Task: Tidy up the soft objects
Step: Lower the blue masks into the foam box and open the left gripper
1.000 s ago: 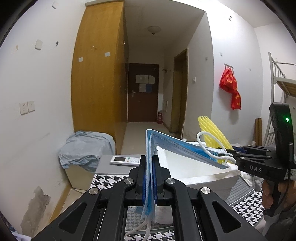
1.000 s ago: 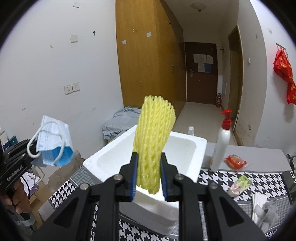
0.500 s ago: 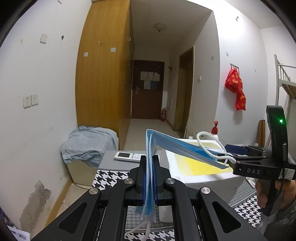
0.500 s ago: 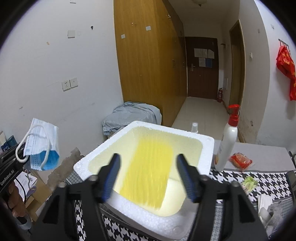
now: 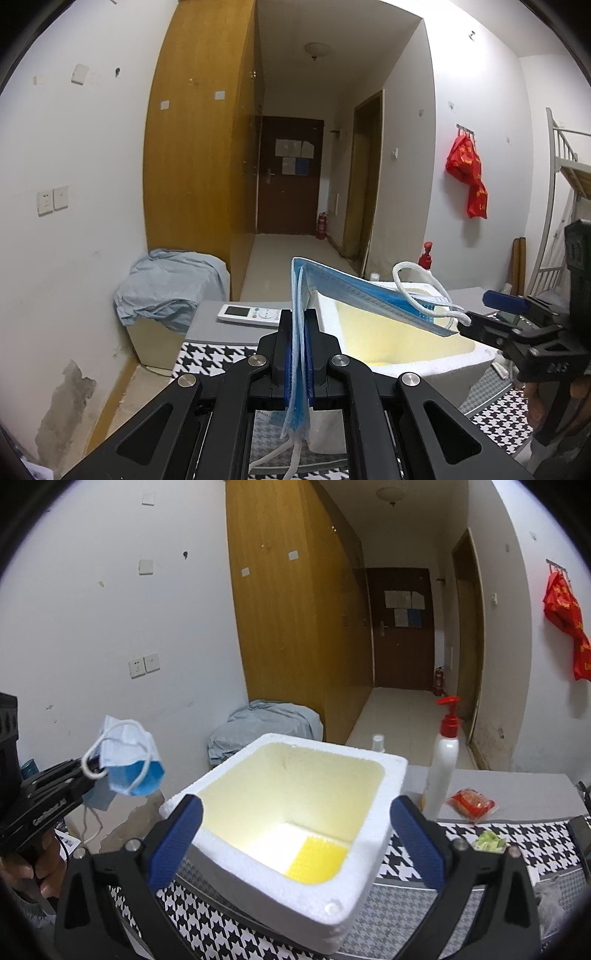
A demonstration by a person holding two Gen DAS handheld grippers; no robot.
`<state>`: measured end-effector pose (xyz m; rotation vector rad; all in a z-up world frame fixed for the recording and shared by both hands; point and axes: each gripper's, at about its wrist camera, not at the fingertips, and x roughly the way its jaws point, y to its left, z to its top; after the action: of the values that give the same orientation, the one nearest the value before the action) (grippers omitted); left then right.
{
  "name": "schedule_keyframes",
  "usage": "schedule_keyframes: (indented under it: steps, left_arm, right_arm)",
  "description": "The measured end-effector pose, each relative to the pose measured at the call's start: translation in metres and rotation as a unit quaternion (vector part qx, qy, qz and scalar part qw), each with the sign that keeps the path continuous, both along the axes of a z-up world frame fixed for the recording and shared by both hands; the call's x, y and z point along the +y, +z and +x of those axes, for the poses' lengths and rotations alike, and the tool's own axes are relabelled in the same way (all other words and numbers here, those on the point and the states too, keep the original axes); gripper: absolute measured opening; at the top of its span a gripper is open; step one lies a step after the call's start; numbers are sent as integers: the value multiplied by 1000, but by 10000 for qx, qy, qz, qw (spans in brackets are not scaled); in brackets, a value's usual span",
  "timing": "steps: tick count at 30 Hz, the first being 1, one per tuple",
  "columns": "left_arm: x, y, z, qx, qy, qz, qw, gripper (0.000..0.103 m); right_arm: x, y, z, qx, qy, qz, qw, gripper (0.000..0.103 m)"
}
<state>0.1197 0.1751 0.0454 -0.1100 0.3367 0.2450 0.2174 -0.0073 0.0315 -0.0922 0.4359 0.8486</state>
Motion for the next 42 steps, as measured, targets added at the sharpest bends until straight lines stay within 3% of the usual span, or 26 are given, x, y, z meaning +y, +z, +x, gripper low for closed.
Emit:
schedule_keyframes:
  steps: [25, 42]
  left_arm:
    - [-39, 3, 61, 337, -572, -87, 9978, 6]
    - [-54, -5, 96, 567, -542, -83, 9969, 6]
  right_arm:
    - [-64, -7, -4, -147, -671, -87, 9976, 103]
    - [-104, -12, 2, -135, -1021, -113, 9946, 103]
